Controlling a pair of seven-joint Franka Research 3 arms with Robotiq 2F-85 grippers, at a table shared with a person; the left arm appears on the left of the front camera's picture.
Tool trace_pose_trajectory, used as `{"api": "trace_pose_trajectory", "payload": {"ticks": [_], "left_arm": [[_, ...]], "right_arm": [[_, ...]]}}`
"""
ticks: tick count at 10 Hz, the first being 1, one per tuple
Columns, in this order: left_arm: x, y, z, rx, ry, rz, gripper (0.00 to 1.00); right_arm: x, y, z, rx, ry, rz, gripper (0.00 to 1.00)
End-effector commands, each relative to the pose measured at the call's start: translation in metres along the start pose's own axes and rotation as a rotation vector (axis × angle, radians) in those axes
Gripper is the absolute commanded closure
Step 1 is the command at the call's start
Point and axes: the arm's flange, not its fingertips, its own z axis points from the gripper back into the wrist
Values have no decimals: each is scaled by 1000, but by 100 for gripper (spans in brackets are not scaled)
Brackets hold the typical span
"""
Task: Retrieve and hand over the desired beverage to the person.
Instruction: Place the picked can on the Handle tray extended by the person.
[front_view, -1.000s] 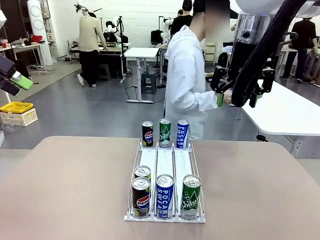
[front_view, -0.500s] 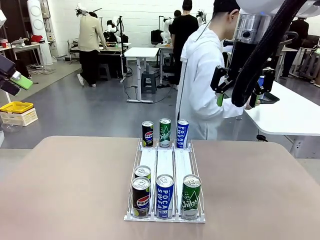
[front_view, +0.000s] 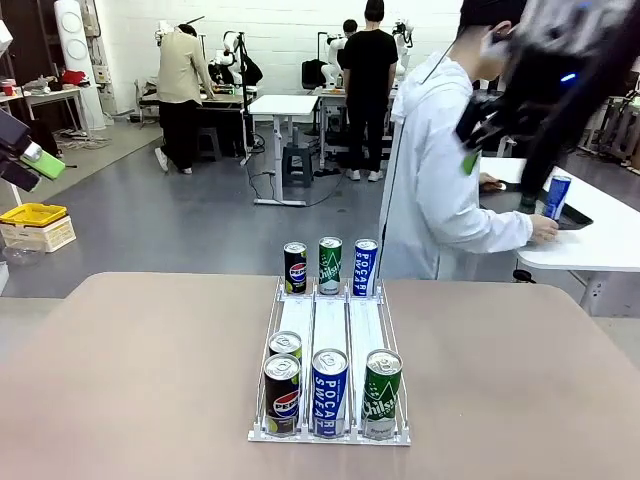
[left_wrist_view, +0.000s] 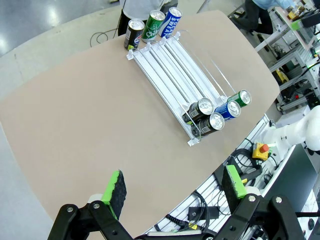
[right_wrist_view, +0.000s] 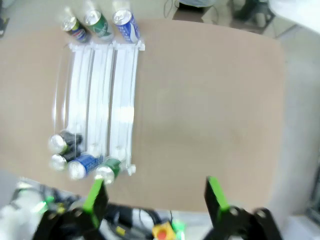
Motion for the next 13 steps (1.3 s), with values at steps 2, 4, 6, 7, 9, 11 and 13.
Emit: {"api": "trace_pose_trajectory", "payload": {"ticks": [2, 4, 6, 7, 9, 11, 13], "left_arm": [[0, 1, 0, -10, -5, -6, 0], [0, 1, 0, -10, -5, -6, 0], [0, 1, 0, -10, -5, -6, 0], [0, 1, 0, -10, -5, -6, 0], [0, 1, 0, -10, -5, -6, 0], [0, 1, 0, -10, -5, -6, 0], [0, 1, 0, -10, -5, -6, 0]], "right_arm": [[-20, -94, 5, 431, -109, 64, 0], [-30, -151, 6, 742, -196, 149, 0], [-48, -187, 9, 799, -305, 181, 0], [-61, -197, 12, 788, -341, 188, 0], [-82, -203, 18, 717, -406, 247, 0], [-91, -204, 21, 681, -440, 241, 0], [-92, -204, 21, 678, -450, 297, 0]]}}
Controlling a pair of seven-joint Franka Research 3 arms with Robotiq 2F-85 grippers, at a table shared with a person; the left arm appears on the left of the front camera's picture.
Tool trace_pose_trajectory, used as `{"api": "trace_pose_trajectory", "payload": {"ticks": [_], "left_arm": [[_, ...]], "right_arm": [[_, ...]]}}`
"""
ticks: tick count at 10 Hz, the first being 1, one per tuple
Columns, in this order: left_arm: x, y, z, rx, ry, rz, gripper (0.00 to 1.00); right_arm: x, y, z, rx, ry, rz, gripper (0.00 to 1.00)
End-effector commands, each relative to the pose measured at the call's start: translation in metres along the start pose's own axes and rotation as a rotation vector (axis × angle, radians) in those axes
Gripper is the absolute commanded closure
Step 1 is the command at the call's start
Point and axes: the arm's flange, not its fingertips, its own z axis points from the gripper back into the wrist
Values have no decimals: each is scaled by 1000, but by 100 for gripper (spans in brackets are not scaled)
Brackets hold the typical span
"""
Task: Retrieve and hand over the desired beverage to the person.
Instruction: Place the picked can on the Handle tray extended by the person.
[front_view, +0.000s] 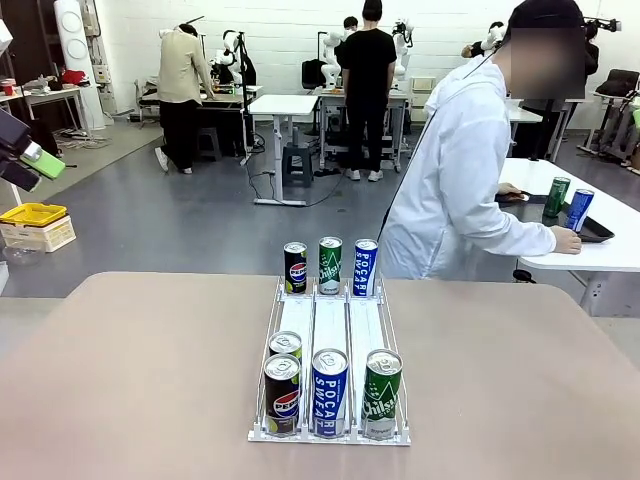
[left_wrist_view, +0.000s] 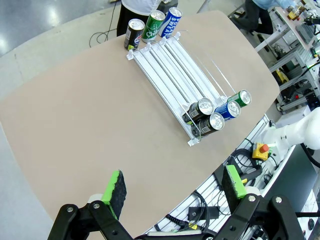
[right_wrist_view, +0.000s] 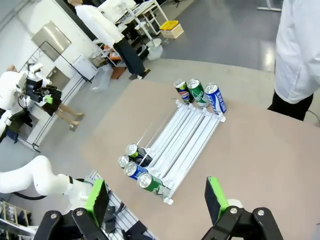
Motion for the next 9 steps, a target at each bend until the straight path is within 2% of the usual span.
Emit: {"api": "trace_pose_trajectory", "payload": {"ticks": [1, 3, 4, 5, 9], "left_arm": [[0, 1, 0, -11, -5, -6, 0], [0, 1, 0, -11, -5, -6, 0], [0, 1, 0, -11, -5, -6, 0], [0, 1, 0, -11, -5, -6, 0], [0, 1, 0, -11, -5, -6, 0]], "right_arm": [[-10, -1, -7, 2, 96, 91, 0], [-6, -2, -14, -32, 83, 72, 0], [1, -3, -22, -73, 76, 1, 0], [-5, 2, -9, -11, 74, 61, 0], [-5, 2, -9, -11, 74, 61, 0]]}}
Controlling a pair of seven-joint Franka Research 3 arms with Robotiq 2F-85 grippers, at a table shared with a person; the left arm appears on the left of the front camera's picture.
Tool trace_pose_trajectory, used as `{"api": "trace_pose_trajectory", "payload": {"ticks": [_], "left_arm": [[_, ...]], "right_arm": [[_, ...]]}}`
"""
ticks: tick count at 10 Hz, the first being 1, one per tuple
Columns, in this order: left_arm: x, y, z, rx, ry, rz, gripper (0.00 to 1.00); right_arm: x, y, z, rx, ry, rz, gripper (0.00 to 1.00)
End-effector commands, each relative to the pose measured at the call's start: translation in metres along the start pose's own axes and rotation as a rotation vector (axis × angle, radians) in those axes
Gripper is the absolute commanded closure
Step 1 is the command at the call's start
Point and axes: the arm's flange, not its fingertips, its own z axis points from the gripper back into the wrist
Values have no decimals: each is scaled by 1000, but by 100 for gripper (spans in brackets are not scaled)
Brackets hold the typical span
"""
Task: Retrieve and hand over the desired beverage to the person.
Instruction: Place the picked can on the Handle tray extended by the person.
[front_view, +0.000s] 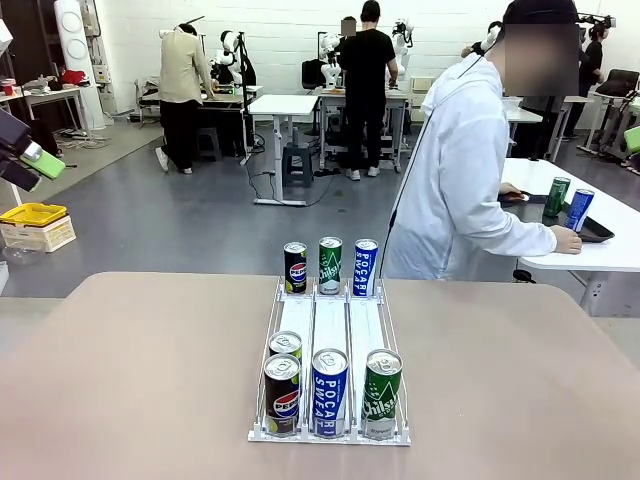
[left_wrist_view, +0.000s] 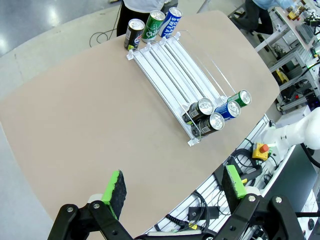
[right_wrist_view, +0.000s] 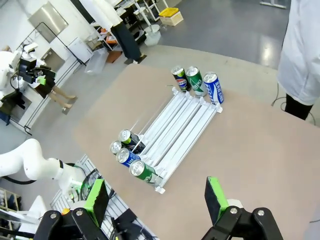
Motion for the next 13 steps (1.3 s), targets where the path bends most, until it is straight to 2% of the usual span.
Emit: {"api": "trace_pose_trajectory", "payload": {"ticks": [1, 13], "left_arm": [[0, 1, 0, -11, -5, -6, 0], [0, 1, 0, -11, -5, -6, 0]], "right_arm": [[-2, 0, 0, 10, 4, 6, 0], [-2, 0, 0, 10, 4, 6, 0]]}}
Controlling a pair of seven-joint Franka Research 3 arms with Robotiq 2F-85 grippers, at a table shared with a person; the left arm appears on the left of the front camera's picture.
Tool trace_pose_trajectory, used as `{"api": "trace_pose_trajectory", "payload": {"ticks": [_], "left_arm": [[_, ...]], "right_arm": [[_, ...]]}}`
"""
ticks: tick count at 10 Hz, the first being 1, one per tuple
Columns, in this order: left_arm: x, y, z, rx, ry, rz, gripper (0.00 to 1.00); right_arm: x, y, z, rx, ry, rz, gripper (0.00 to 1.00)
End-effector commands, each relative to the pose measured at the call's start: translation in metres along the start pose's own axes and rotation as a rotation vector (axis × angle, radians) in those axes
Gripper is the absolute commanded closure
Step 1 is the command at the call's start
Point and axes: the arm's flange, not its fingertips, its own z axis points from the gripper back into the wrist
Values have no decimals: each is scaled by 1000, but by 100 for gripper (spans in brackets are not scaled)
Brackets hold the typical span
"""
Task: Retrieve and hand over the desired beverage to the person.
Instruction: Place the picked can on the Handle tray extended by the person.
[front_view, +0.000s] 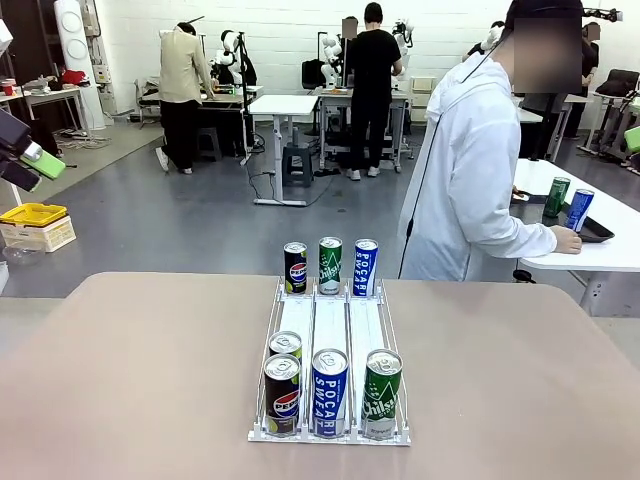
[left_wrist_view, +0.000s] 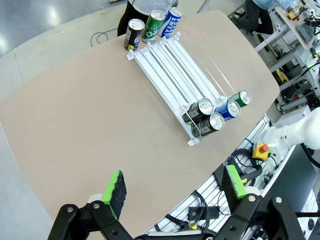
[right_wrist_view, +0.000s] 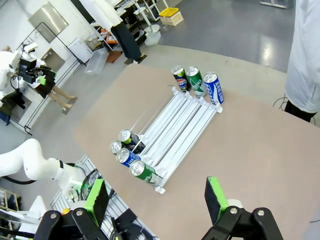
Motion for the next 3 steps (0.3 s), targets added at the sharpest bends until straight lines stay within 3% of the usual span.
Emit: {"api": "trace_pose_trajectory", "payload": {"ticks": [1, 3], "left_arm": [[0, 1, 0, -11, -5, -6, 0], [0, 1, 0, -11, -5, -6, 0]], "right_arm": [[-1, 0, 0, 10, 4, 6, 0], [-1, 0, 0, 10, 4, 6, 0]]}}
